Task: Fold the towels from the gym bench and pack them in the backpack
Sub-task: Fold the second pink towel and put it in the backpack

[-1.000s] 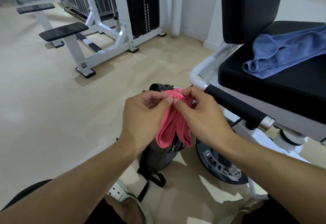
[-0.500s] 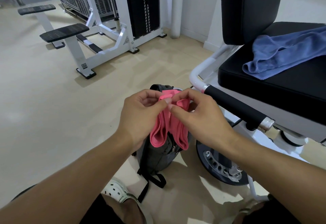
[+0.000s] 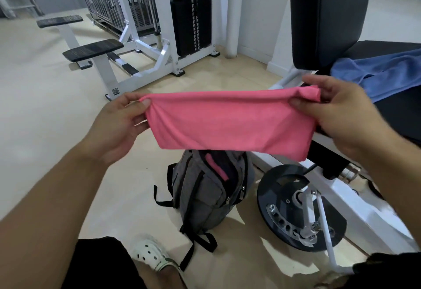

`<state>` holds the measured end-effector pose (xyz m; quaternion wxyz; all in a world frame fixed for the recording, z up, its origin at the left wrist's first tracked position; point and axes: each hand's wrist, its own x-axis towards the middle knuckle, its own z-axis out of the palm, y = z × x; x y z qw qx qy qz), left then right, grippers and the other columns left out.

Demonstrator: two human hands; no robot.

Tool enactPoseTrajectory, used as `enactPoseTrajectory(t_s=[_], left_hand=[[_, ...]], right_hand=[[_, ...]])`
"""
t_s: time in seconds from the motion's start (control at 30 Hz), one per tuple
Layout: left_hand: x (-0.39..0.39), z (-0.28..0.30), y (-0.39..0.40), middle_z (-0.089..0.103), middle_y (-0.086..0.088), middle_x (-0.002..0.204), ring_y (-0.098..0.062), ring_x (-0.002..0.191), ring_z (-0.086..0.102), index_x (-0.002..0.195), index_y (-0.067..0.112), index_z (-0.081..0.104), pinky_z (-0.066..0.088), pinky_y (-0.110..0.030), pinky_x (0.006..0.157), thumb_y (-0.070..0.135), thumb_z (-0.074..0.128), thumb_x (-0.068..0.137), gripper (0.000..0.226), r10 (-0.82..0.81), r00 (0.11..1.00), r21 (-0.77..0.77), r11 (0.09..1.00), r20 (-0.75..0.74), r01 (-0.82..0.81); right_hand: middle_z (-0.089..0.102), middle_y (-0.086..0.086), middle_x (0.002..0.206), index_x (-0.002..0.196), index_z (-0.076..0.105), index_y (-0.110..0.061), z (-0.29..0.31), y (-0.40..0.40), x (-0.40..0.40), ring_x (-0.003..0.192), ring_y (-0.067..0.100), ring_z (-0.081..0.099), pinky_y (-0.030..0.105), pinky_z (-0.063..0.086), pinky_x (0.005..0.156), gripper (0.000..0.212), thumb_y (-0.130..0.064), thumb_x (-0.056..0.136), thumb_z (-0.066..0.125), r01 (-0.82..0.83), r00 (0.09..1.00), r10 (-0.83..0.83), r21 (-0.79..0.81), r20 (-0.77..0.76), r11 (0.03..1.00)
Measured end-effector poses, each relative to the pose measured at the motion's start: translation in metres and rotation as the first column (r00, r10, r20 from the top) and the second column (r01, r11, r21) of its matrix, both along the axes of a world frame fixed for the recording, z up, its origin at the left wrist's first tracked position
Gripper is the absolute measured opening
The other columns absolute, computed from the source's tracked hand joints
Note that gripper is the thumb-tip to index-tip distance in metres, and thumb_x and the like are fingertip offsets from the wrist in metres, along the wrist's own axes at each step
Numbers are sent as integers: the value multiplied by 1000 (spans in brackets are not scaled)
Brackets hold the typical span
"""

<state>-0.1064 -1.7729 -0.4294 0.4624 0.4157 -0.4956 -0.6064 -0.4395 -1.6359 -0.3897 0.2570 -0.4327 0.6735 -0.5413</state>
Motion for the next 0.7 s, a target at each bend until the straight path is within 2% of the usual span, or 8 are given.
enactPoseTrajectory(t_s=[0.07,0.13,0.27,0.37,0.43,0.53,0.63,0.7], left_hand=[[6,-1,-4,72,1,97,-10,80,70,98,19,67,61,-29,78,14,62,92,9,-96,994,11,995,-59,97],[5,-6,-6,72,1,99,-11,81,69,106,18,66,61,-29,77,17,64,89,17,-122,991,51,991,-62,125],[-10,-18,-1,71,-1,100,-14,80,66,118,17,65,60,-30,71,11,58,102,18,7,995,113,993,101,-18],[-22,-24,5,64,-2,91,-14,75,56,117,21,65,47,-30,66,12,49,105,22,237,916,-98,971,322,-216],[-25,-26,6,62,-3,90,-14,74,55,114,26,65,44,-32,66,16,45,105,24,334,847,-251,936,413,-247],[-26,-23,7,57,0,83,-12,71,51,112,28,65,40,-30,65,18,46,105,23,356,822,-328,918,443,-221],[-29,-21,13,64,2,86,-10,75,55,114,26,67,44,-31,71,20,52,104,20,320,869,-289,932,377,-218],[-34,-18,21,67,6,84,-8,72,57,116,26,68,44,-29,70,20,55,103,19,296,893,-272,939,340,-208]], right_hand=[[77,-6,89,109,75,-18,3,-2,-6,80,8,70,29,57,80,17,-15,92,71,-41,981,43,-12,191,999],[74,-11,81,97,75,-21,3,-2,-6,71,3,66,27,54,74,10,-25,98,65,-22,971,23,-8,239,1000],[67,-13,85,101,72,-28,-7,-3,3,75,0,57,23,47,73,17,-33,104,56,33,999,-35,-66,-30,997],[63,-9,82,101,70,-22,-10,-3,7,70,0,52,23,42,67,21,-36,103,55,13,976,-25,-60,-217,998],[63,-10,81,99,67,-24,-10,-3,8,66,-7,54,11,40,61,17,-35,103,55,-6,941,5,-2,-339,1000],[64,-13,84,101,65,-29,-8,-2,5,65,-14,54,4,36,54,13,-35,104,54,15,913,3,42,-407,999],[68,-2,88,100,67,-22,-7,0,5,69,2,55,19,40,59,23,-39,104,52,46,914,-19,57,-405,997],[65,3,82,96,66,-17,-6,3,14,65,7,52,23,40,56,29,-41,103,51,42,925,-15,63,-379,997]])
